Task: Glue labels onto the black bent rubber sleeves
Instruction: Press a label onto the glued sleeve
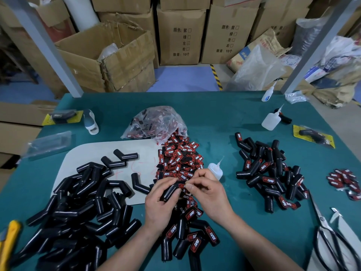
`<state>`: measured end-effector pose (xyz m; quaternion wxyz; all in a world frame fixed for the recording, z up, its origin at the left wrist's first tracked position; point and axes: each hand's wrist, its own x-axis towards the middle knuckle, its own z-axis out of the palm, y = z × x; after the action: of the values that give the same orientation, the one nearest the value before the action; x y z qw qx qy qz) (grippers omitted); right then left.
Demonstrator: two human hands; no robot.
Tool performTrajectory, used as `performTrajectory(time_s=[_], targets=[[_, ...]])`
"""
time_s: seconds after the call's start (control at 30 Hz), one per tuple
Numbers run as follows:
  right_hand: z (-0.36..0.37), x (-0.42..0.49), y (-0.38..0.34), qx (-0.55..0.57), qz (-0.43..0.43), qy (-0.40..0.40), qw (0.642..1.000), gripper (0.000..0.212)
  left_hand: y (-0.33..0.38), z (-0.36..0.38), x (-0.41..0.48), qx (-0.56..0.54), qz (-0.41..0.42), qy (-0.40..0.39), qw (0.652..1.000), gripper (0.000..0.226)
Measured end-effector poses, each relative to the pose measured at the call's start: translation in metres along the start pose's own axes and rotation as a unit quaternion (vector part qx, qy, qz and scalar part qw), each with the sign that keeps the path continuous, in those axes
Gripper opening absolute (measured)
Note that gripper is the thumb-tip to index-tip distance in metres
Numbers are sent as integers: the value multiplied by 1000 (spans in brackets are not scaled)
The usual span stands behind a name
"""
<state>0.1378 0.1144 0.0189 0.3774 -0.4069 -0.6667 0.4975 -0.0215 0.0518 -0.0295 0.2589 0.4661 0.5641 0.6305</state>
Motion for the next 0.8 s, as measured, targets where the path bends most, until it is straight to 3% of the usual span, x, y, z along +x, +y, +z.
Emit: performTrajectory(time_s=[0.53, 0.7, 0.8], targets=[[1, 1, 5, -20, -37, 12, 999, 12, 8, 1, -1, -7, -14, 6, 1000, 28], [2, 2, 0, 73, 17, 38, 996, 20, 6, 2, 2, -54, -113, 20, 992, 48], [0, 2, -2, 108, 78, 68, 989, 13, 6, 1, 5, -70, -156, 31, 985, 42]])
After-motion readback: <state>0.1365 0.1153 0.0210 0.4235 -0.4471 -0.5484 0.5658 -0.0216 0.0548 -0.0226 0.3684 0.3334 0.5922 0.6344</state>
